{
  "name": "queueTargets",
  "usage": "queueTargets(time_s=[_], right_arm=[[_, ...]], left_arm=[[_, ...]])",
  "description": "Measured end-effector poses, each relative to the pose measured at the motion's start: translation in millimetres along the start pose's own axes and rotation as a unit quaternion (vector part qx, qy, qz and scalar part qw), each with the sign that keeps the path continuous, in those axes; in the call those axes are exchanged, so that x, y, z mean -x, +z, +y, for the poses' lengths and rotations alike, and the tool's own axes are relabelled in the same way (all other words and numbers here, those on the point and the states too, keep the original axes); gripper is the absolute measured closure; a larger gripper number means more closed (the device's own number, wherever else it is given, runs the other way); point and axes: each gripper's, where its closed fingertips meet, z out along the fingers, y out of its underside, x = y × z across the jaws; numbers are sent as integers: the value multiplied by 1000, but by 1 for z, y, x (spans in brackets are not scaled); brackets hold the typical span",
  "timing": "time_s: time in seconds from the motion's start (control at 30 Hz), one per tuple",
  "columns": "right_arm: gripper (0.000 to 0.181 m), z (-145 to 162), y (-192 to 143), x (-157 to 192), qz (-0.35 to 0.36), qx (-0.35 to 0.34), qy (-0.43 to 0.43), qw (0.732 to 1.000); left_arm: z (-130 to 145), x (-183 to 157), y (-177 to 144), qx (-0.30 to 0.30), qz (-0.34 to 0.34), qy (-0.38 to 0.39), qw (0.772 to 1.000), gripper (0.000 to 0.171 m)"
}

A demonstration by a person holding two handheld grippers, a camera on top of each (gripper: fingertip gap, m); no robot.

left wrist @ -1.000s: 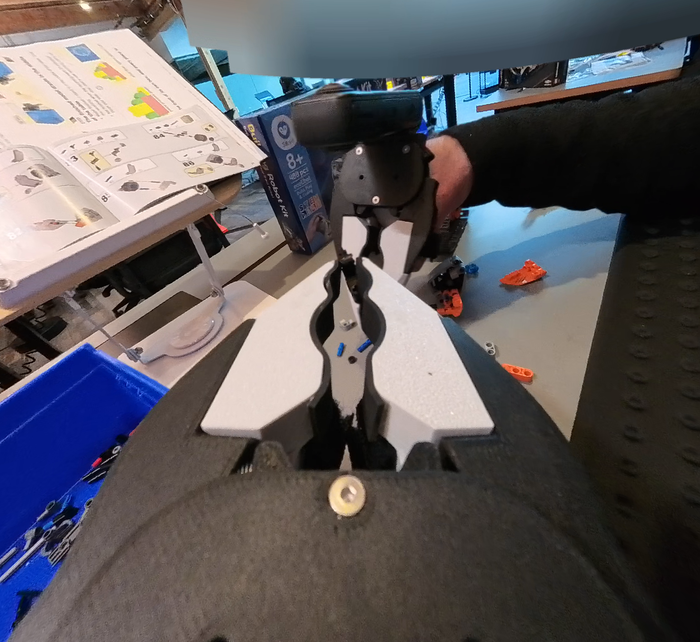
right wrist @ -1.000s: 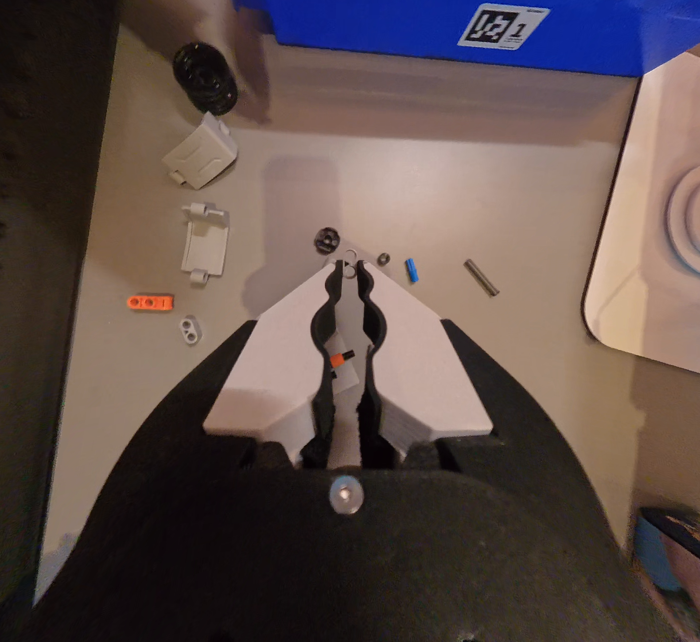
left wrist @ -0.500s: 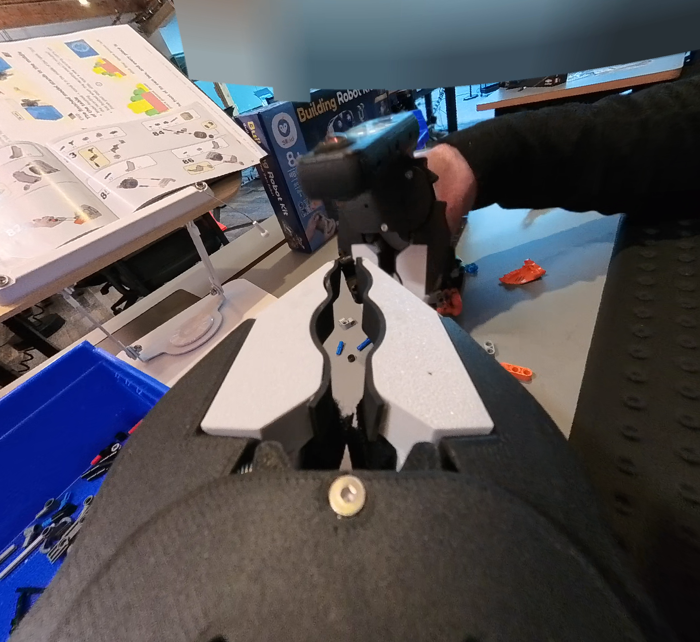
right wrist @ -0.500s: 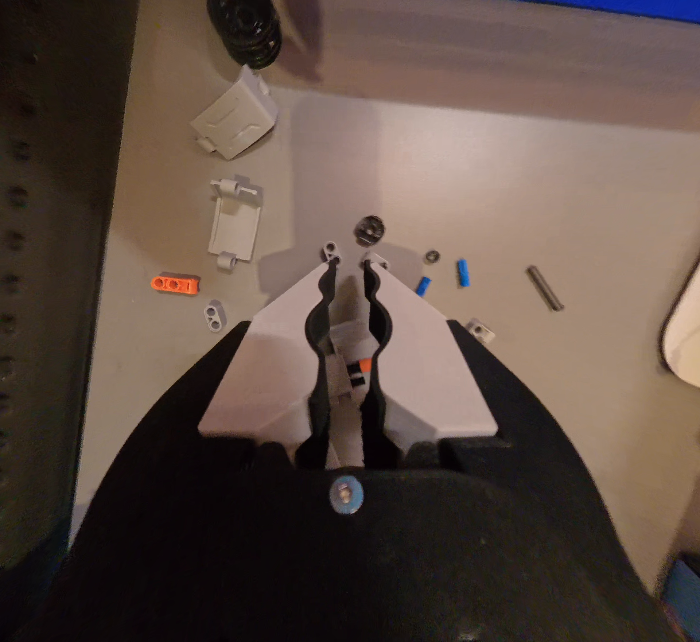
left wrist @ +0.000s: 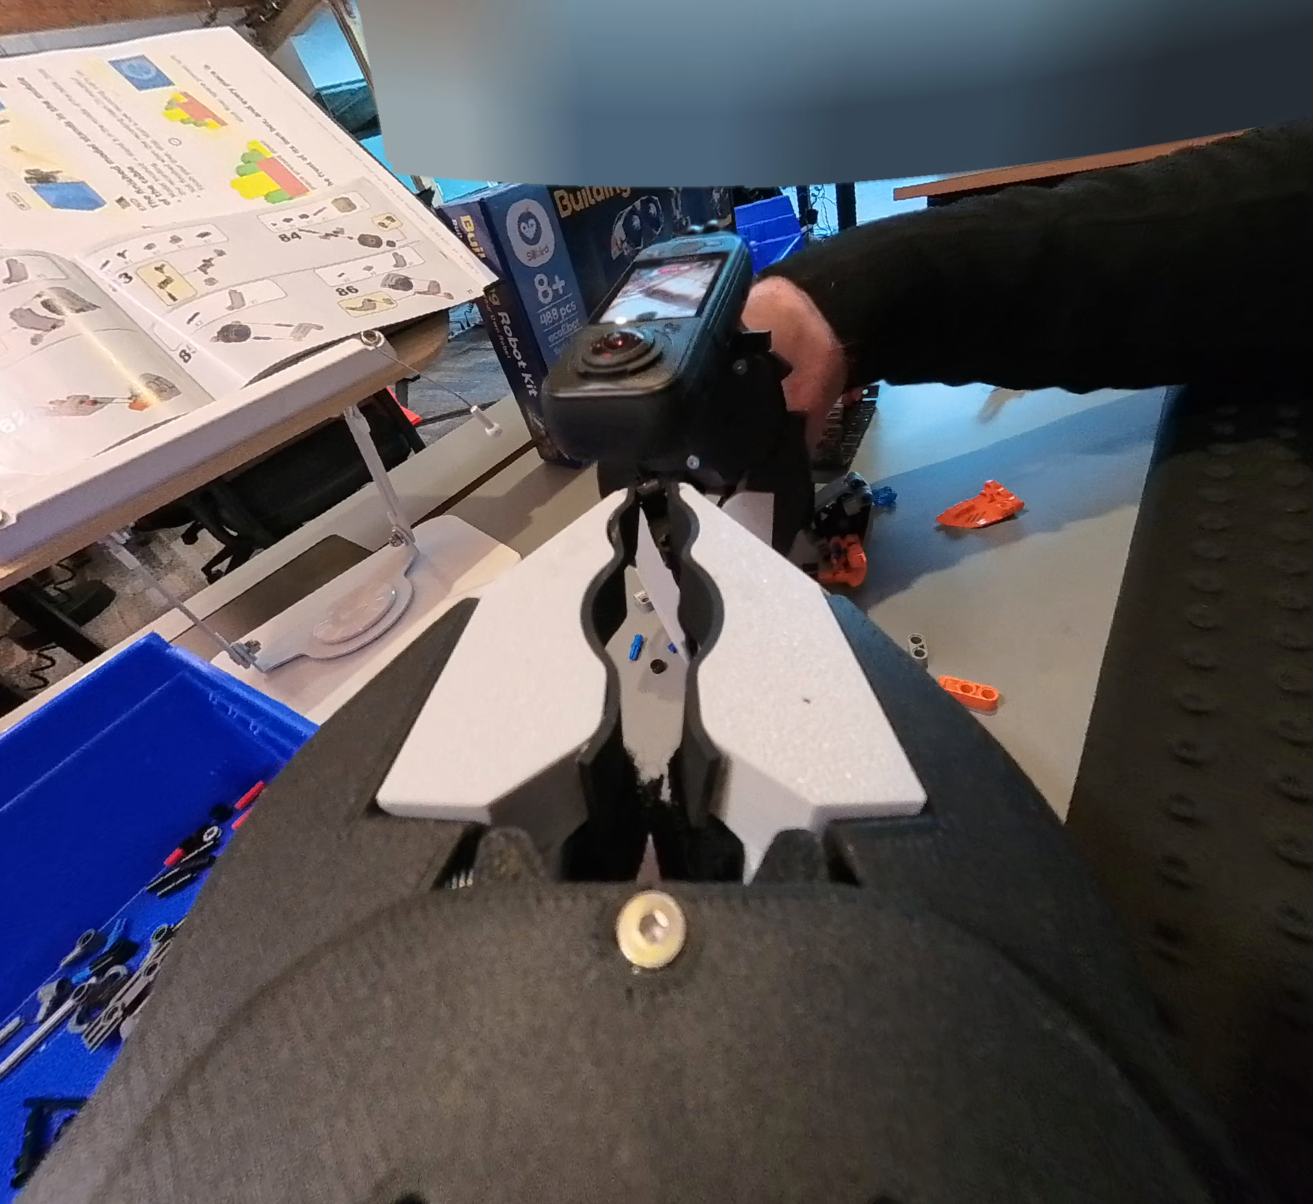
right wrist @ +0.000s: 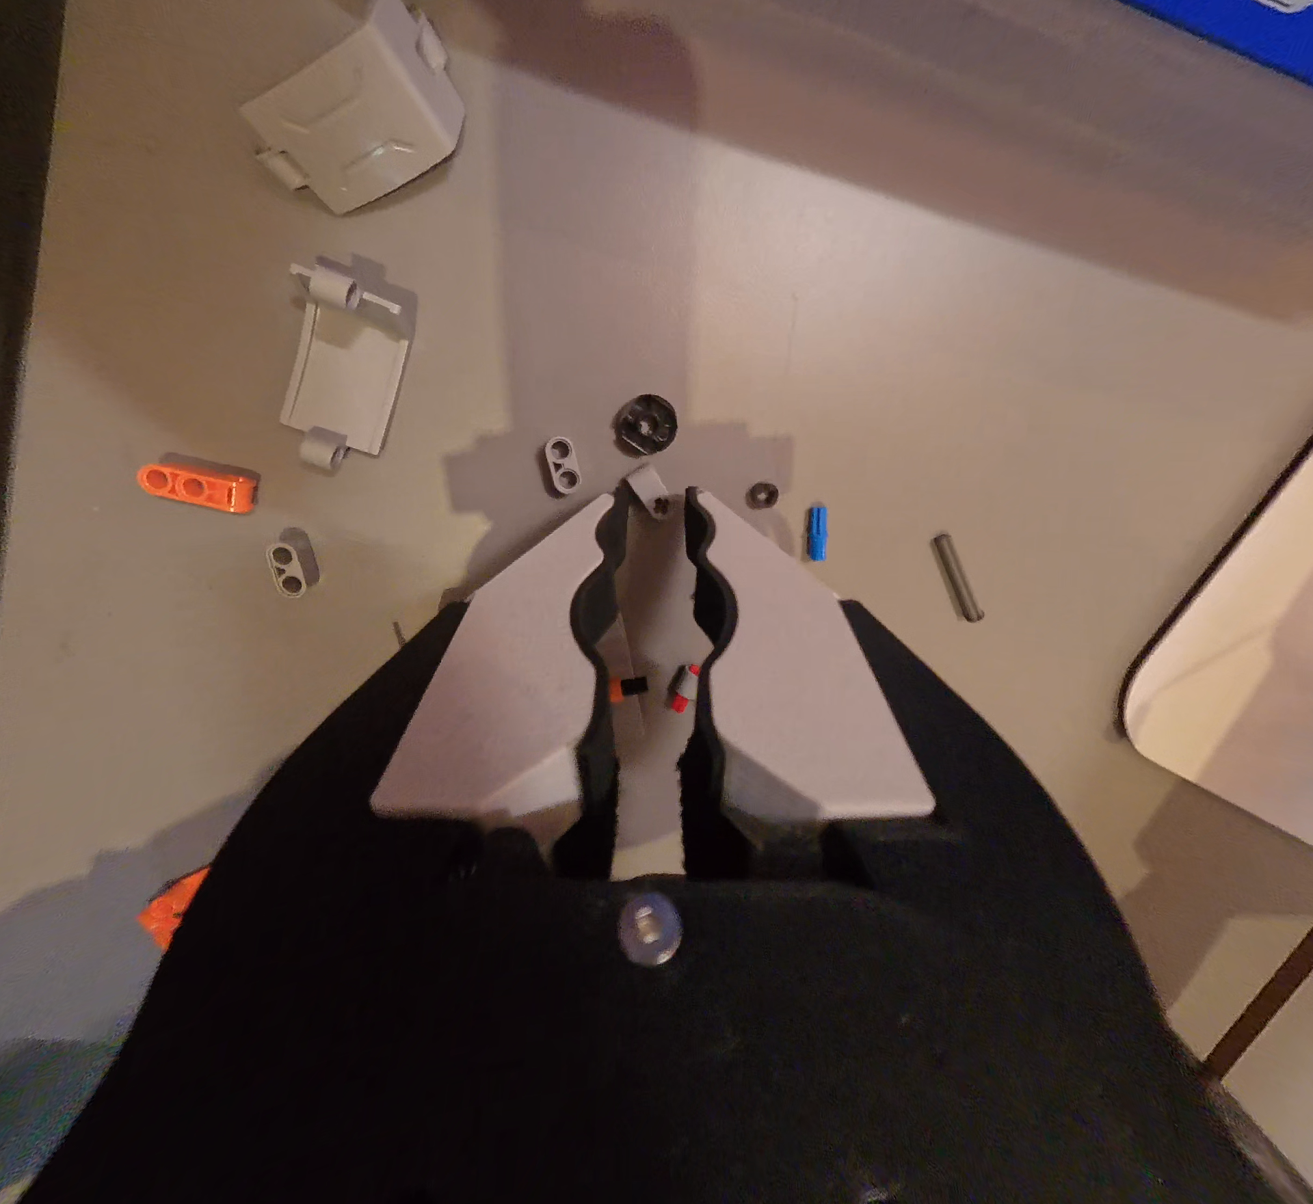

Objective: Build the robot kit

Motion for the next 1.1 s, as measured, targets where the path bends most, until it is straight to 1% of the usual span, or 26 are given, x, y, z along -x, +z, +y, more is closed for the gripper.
queueTargets(time_s=[0.1,0.23,0.33,0.43,0.57,0.7,0.83,0.93,1.1], right_arm=[[175,0,3,2,-12,3,-9,1000],[176,-1,3,1,-16,-8,-1,1000],[177,-1,-1,-3,-8,-29,21,999],[176,-6,-15,-10,8,-72,50,996],[176,-17,-44,-15,35,-147,88,985],[177,-26,-70,-14,56,-215,113,968],[176,-39,-95,-13,71,-294,125,945],[177,-46,-106,-12,70,-337,132,929],[176,-56,-118,-12,62,-386,139,910]], left_arm=[[3,-1,1,8,1,3,1000,167],[2,-1,1,4,4,0,1000,167],[2,-1,2,4,5,-4,1000,167],[3,0,2,4,3,-6,1000,167],[1,1,2,-1,2,-11,1000,167],[1,-1,3,-2,8,-16,1000,166],[1,-2,4,-4,12,-19,1000,166],[-1,-2,4,-9,16,-28,999,166],[-2,-4,6,-15,28,-43,999,166]])
